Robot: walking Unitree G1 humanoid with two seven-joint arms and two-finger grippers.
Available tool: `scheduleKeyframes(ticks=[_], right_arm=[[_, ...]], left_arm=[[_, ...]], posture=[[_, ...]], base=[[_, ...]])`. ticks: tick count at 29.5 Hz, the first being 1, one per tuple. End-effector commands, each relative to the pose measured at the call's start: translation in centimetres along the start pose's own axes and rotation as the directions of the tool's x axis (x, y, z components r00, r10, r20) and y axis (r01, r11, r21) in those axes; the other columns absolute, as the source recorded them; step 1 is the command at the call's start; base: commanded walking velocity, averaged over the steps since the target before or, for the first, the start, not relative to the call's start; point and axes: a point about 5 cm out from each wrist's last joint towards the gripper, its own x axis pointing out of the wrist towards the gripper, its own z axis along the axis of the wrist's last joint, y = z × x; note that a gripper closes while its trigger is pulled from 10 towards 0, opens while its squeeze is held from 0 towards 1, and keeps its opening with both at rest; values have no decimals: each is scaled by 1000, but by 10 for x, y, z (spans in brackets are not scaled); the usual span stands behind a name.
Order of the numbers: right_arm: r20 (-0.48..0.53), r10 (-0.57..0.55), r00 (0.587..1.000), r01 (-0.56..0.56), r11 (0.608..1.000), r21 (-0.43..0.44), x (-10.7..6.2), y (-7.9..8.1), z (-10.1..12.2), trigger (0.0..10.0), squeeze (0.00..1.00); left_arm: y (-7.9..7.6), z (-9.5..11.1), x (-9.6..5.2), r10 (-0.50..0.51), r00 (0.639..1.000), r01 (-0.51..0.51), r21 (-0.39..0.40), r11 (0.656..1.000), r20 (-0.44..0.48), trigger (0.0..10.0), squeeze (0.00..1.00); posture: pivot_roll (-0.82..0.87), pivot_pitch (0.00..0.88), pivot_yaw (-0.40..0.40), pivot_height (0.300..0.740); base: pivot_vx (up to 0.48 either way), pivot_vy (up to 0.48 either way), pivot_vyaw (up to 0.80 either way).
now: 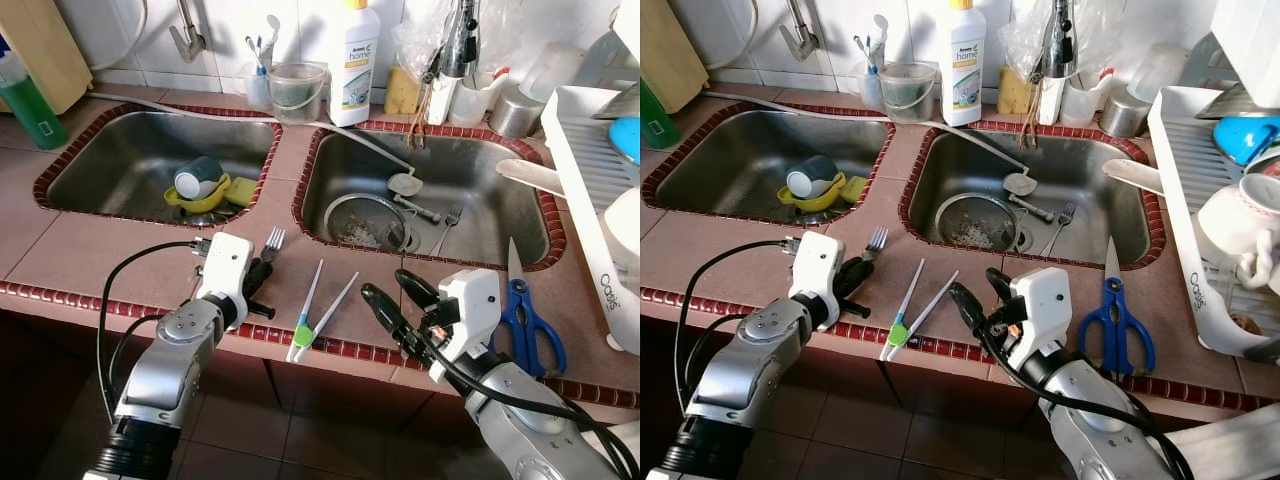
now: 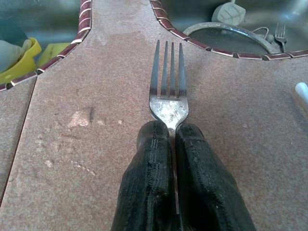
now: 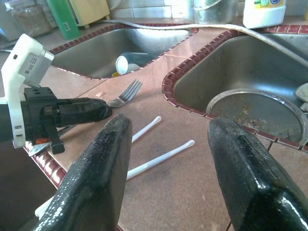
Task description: Kitchen organization
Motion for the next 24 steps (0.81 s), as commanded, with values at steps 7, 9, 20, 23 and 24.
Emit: scheduleKeyframes(ticks=[7,9,20,23,24], right_arm=[[35,5,999,-5,1000,1,0,1,7,10000,0],[50,-1,999,0,1000,1,2,0,9,10000,0],[153,-107,982,106,994,19,12,-14,22,10000,0],[150,-109,983,108,994,16,12,-14,21,10000,0],[148,-109,983,108,994,16,12,-14,20,10000,0]], left_arm=[[16,-18,-3,61,994,-61,-6,998,-95,0,0],[16,-11,-2,53,996,-54,-13,998,-65,0,0],[5,32,-2,-58,986,67,-48,997,158,4353,0],[4,35,-4,-77,981,84,-35,996,178,9725,0],[3,37,-4,-84,979,91,-32,995,188,10000,0]], posture=[[-104,137,40,740],[-102,132,41,740],[-93,97,43,740],[-93,91,45,740],[-91,87,44,740]], base=[[0,0,0],[0,0,0],[0,0,0],[0,0,0],[0,0,0]])
